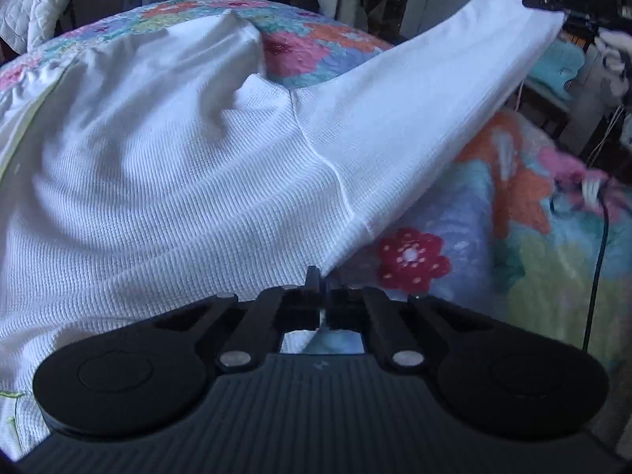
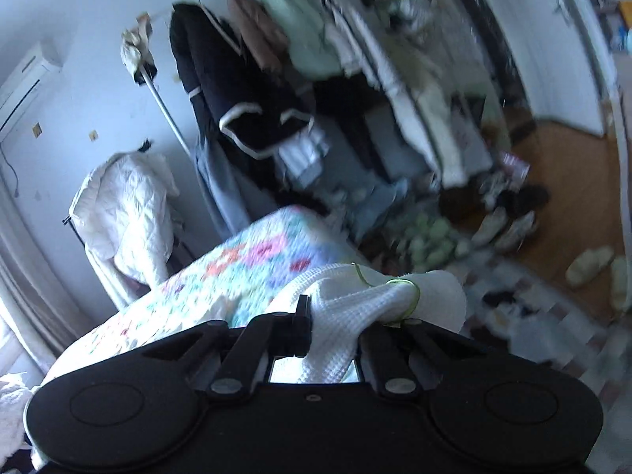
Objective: Fold clothes
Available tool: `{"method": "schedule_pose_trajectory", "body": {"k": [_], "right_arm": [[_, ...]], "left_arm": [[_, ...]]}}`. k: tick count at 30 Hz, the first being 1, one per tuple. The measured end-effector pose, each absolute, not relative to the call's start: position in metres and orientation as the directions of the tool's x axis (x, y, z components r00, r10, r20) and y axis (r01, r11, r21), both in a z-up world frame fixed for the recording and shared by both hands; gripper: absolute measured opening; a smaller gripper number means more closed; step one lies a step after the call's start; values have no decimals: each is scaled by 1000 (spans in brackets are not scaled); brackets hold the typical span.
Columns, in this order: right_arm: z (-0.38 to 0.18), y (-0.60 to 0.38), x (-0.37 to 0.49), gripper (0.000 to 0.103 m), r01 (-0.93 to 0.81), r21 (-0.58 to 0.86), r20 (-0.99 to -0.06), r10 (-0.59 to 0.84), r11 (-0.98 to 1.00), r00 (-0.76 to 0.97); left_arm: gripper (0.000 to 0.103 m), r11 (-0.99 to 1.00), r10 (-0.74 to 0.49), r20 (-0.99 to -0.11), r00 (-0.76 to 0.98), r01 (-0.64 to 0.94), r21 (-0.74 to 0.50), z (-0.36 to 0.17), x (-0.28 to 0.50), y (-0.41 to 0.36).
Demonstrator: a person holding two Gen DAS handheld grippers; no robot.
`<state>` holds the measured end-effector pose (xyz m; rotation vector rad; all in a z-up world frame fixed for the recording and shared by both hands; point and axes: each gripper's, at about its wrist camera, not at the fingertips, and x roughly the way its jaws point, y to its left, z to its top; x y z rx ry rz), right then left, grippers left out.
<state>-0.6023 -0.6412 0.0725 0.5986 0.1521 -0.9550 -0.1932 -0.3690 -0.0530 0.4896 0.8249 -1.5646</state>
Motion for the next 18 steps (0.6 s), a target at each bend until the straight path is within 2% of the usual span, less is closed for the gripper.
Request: {"method": "schedule_pose_trajectory", "body": {"k": [3, 5, 8, 10, 12, 14, 18], "right_arm": [[67, -634, -609, 4, 842, 351, -427, -730, 410, 533], [57, -634, -603, 4, 841, 363, -448, -715, 402, 536], [51, -631, -579, 5, 820, 382, -457, -685, 426, 568], [54, -627, -550, 5, 791, 387, -451, -651, 474, 611], [61, -618, -510, 5, 739, 383, -439, -595, 554, 673], [66, -605, -463, 5, 675, 375, -431, -526, 635, 733], [63, -572, -356, 5, 547, 358, -437, -381, 757, 814]], "left_arm": [[2, -46, -653, -742, -154, 985, -164, -52, -209, -366], [3, -33, -614, -778, -131, 990, -140, -62, -211, -366], [6, 37, -592, -794, -138, 979, -199, -64, -198, -362], [16, 72, -617, -770, -161, 963, -259, -52, -188, -350], [42, 98, -670, -727, -149, 953, -287, -36, -178, -329], [49, 153, -715, -688, -126, 932, -329, -22, -160, -305], [50, 283, -758, -651, -38, 880, -381, -8, -111, -264]]}}
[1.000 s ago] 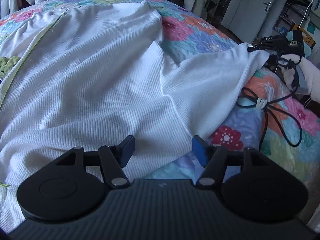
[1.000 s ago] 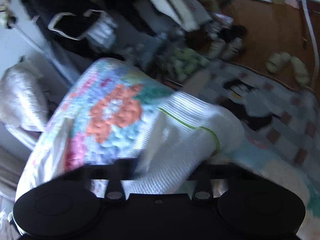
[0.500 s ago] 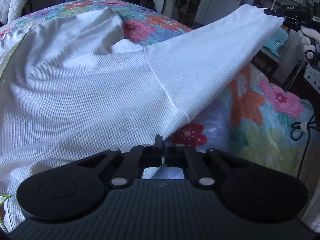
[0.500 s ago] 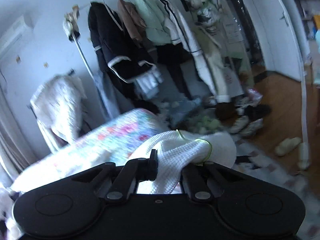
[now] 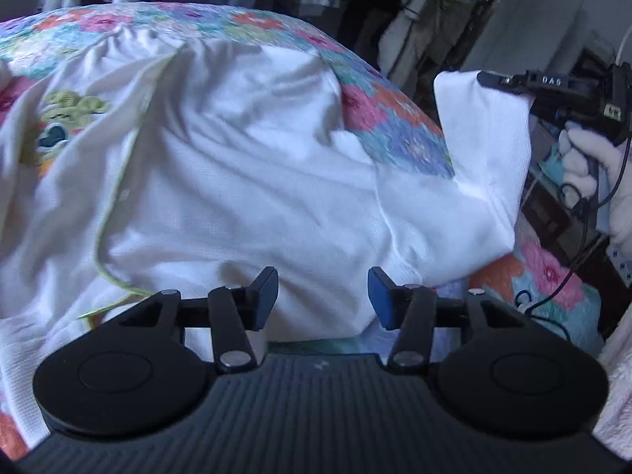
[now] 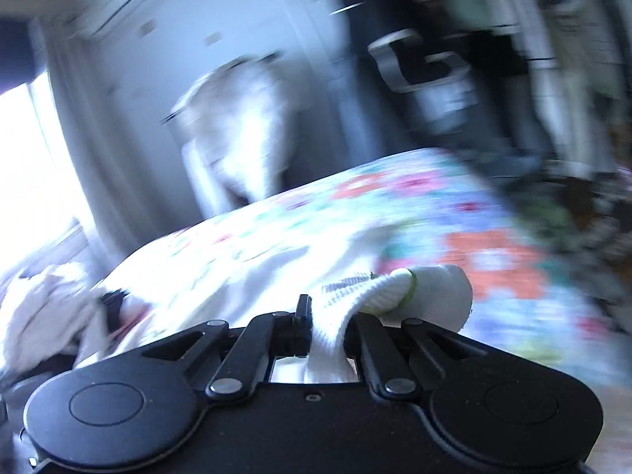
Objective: Fold clothes
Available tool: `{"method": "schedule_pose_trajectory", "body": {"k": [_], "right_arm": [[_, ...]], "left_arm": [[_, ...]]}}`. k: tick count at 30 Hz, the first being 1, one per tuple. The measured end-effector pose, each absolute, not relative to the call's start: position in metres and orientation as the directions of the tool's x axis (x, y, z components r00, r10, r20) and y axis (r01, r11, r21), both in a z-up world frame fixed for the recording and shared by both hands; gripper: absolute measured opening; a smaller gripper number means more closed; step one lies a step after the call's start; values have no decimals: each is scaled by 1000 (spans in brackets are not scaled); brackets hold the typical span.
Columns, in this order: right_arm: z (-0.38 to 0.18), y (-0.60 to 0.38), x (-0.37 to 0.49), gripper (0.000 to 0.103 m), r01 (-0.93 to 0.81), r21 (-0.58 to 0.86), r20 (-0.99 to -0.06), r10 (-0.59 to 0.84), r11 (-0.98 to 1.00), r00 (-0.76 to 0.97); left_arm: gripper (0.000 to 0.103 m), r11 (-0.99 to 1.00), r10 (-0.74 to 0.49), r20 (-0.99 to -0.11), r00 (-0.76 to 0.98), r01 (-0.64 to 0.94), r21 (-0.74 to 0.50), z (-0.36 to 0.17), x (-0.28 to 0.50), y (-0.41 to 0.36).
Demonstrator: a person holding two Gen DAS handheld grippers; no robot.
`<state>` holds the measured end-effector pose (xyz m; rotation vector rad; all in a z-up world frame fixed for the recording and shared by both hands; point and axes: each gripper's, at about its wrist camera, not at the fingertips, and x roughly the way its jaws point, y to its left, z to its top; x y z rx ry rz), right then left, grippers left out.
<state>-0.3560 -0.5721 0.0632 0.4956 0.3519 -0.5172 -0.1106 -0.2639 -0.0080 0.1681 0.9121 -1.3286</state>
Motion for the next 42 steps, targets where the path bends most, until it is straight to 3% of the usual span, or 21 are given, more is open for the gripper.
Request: {"method": "schedule_pose_trajectory", "body": {"k": [9, 10, 13, 15, 17, 21, 22, 24, 25, 26, 28, 30, 34, 39, 42], "right_arm": [[54, -449, -168, 6, 365, 163, -433, -266, 916, 861], [49, -439, -154, 12, 321, 163, -453, -218, 933, 864], [30, -420, -128, 43, 163, 257, -518, -6, 953, 856], [24, -431, -152, 44, 139, 422, -515, 111, 896, 850], [22, -448, -190, 47, 172, 551, -474, 137, 817, 870], [15, -472, -253, 59, 278, 630, -436, 34, 725, 899], [10, -475, -260, 60, 310, 633, -434, -7, 709, 901], [3, -475, -260, 45, 359, 606, -454, -62, 710, 889], [-1, -473, -256, 13, 382, 594, -472, -78, 708, 878], [-4, -470, -251, 4, 405, 586, -494, -87, 702, 865], [-6, -464, -240, 4, 443, 578, -523, -106, 686, 846], [2, -456, -229, 4, 463, 590, -521, -126, 662, 844], [30, -442, -192, 4, 444, 637, -483, -122, 630, 867], [40, -422, -116, 5, 333, 695, -421, -15, 637, 907], [27, -413, -82, 32, 282, 677, -454, 83, 680, 887]], "left_arm": [[50, 523, -711, -679, 182, 782, -339, 23, 10, -204], [50, 541, -702, -686, 192, 769, -339, 28, 20, -201], [50, 575, -694, -701, 168, 715, -398, 38, 51, -193], [50, 578, -693, -712, 115, 680, -452, 46, 70, -191], [50, 577, -682, -727, 81, 671, -466, 57, 83, -194], [52, 530, -622, -781, 48, 760, -375, 68, 81, -225], [52, 516, -626, -779, 33, 766, -382, 65, 76, -231], [52, 483, -656, -755, -14, 762, -433, 56, 63, -243], [52, 458, -686, -727, -37, 754, -470, 49, 57, -247], [52, 432, -716, -696, -57, 747, -506, 43, 52, -250], [52, 397, -765, -641, -67, 734, -551, 27, 40, -255], [52, 354, -793, -608, -38, 784, -511, 16, 24, -256], [52, 322, -715, -699, 12, 892, -315, 14, -2, -257], [53, 312, -747, -665, -8, 880, -360, 15, 20, -244], [55, 344, -772, -635, -20, 827, -445, 3, 43, -241]]}}
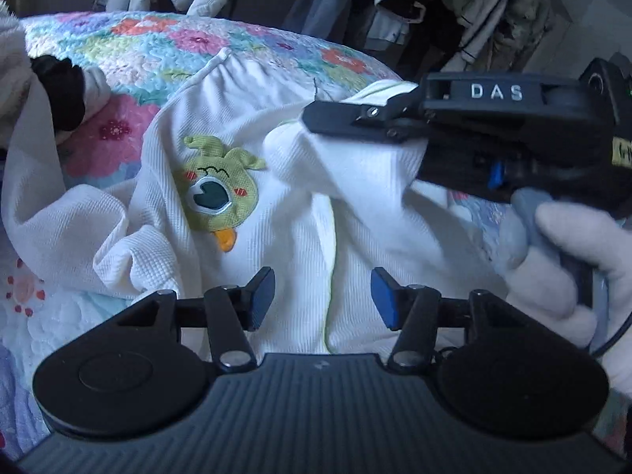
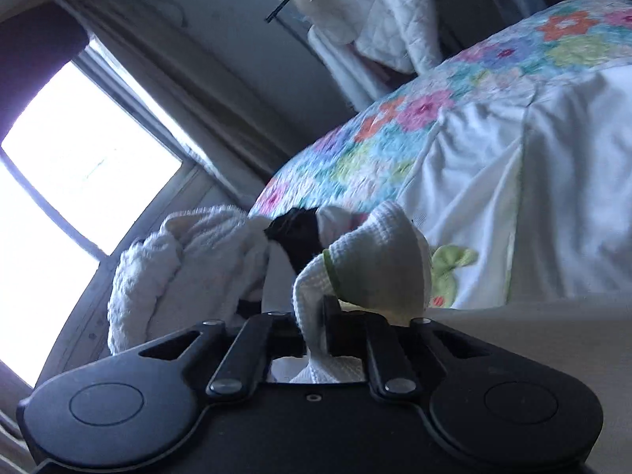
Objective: Fold clothes
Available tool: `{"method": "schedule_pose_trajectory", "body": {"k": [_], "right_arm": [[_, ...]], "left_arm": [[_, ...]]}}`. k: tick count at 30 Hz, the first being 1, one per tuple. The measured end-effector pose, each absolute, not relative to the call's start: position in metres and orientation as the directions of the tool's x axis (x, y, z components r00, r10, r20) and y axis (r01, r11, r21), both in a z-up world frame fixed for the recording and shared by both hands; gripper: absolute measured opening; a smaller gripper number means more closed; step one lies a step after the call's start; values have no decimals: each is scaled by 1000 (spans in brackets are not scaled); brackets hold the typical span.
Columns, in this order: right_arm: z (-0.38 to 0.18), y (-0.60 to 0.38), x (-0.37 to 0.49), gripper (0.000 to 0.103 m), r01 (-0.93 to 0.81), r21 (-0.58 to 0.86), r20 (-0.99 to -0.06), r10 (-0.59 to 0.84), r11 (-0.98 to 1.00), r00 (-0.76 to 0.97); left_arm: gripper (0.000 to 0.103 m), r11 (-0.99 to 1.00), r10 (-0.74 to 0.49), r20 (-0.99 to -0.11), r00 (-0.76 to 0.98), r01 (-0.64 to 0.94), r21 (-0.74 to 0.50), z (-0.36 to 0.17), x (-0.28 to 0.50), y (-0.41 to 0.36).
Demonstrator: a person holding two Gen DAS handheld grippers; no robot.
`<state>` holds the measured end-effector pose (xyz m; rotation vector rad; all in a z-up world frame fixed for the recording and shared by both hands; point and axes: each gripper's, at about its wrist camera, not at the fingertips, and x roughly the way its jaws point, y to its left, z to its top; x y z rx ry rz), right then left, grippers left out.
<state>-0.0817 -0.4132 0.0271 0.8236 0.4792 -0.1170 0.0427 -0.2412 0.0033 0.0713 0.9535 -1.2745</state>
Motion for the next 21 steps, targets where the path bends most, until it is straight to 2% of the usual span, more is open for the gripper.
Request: {"method": "schedule_pose_trajectory", "body": {"k": [1, 2, 4, 6, 10, 14, 16, 17, 18, 21], "right_arm": [[25, -412, -81, 49, 280, 659, -471, 93, 698, 877], [22, -411, -80, 52, 277, 641, -489, 103, 716, 866], [19, -412, -82, 52, 258, 622, -505, 127, 739, 854], [21, -420, -99, 55, 234, 649, -480, 150, 724, 864], [29, -435, -143, 57, 241, 682, -462, 152, 690, 874], [29, -434, -188, 58, 301, 607, -548, 114, 735, 829], [20, -428, -207, 58, 340, 564, -602, 92, 753, 793], [15, -424, -213, 58, 351, 546, -626, 92, 761, 774], [9, -419, -218, 58, 359, 531, -650, 97, 768, 754], [1, -405, -226, 58, 338, 537, -680, 160, 773, 715]], "left_arm": [[56, 349, -781, -624, -30, 807, -477, -2, 49, -239], [56, 349, -786, -617, -40, 795, -497, -6, 51, -238], [60, 326, -795, -604, -65, 793, -515, -12, 51, -239], [65, 327, -791, -608, -69, 792, -516, -17, 48, -244], [66, 394, -773, -633, -38, 753, -527, -25, 51, -254], [79, 472, -786, -607, 115, 746, -470, -29, 61, -263], [68, 490, -787, -597, 155, 746, -452, -32, 69, -271], [33, 485, -790, -592, 157, 751, -448, -33, 72, -270], [3, 486, -794, -582, 176, 759, -433, -31, 76, -266], [3, 556, -776, -559, 291, 735, -389, -24, 88, -245]]}}
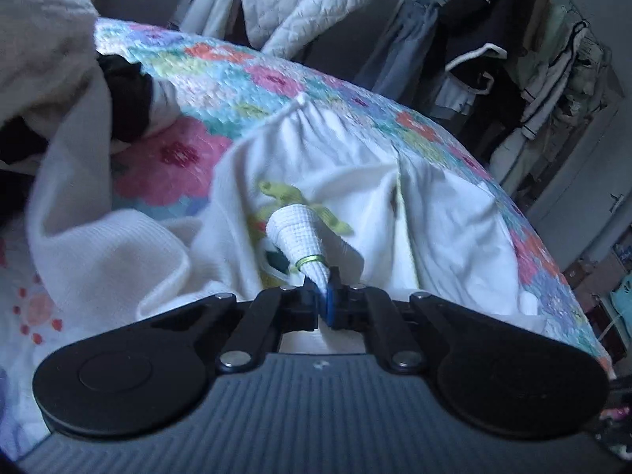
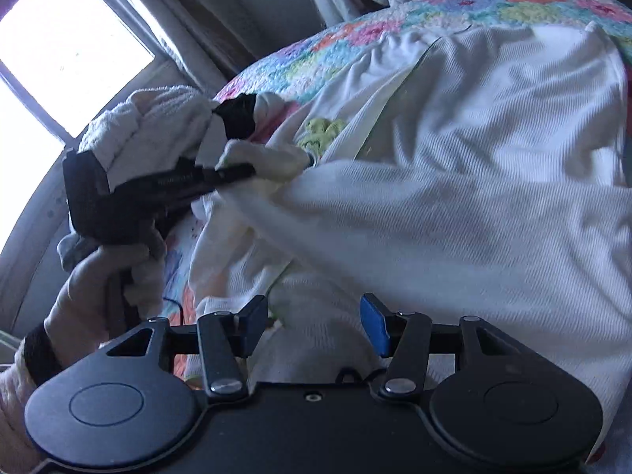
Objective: Fold clothes
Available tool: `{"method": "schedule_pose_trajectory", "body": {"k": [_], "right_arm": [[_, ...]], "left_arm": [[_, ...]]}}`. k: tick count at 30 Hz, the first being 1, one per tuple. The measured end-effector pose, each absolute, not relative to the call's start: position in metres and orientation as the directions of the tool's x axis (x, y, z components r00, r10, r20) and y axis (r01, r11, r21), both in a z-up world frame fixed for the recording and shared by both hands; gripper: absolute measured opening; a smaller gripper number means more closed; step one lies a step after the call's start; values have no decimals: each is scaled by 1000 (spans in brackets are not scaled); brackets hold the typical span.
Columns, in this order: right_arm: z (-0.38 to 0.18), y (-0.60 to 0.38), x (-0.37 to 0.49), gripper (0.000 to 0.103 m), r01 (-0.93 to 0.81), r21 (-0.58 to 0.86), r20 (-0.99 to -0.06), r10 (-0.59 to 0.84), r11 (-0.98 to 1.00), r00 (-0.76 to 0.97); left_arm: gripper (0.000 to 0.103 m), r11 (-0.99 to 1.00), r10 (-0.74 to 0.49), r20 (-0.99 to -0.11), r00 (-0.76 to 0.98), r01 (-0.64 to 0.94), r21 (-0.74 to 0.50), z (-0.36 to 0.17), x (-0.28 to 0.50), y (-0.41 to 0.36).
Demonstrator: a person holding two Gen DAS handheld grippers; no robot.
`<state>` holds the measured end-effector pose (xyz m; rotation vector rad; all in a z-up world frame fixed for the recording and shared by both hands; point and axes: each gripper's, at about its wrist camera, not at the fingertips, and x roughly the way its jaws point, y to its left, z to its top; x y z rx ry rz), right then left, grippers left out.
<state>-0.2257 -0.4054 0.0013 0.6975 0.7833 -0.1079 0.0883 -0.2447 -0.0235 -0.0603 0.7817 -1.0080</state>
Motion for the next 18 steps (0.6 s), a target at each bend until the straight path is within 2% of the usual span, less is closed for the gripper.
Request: {"method": "schedule_pose_trajectory", "body": {"k": [3, 5, 7, 8, 9, 12, 18], "right_arm": [[17, -382, -235, 58, 290, 540, -672, 198, 790, 713], [29, -372, -243, 58, 289, 518, -670, 172, 805, 723], [37, -367, -247, 61, 306, 490, -669, 128, 816, 732], [37, -368, -244, 64, 325, 476, -671, 99, 817, 734], [36, -368, -237, 64, 342, 440, -681, 61, 830, 730], [32, -358, -197, 64, 329, 325, -694, -13, 886, 720], [24, -340, -128, 64, 232, 354, -613, 37, 906, 789]], "left_arm": [[5, 587, -765, -578, 283, 674, -448, -31, 108, -228], [8, 580, -772, -581, 256, 658, -480, -32, 117, -220], [24, 583, -770, -579, 268, 662, -470, -24, 125, -209], [41, 602, -762, -572, 305, 660, -450, -18, 130, -201], [50, 624, -751, -562, 348, 653, -429, -11, 135, -193], [58, 677, -721, -541, 433, 607, -416, 0, 158, -168], [69, 759, -640, -612, 464, 503, -413, -26, 196, -156]]}}
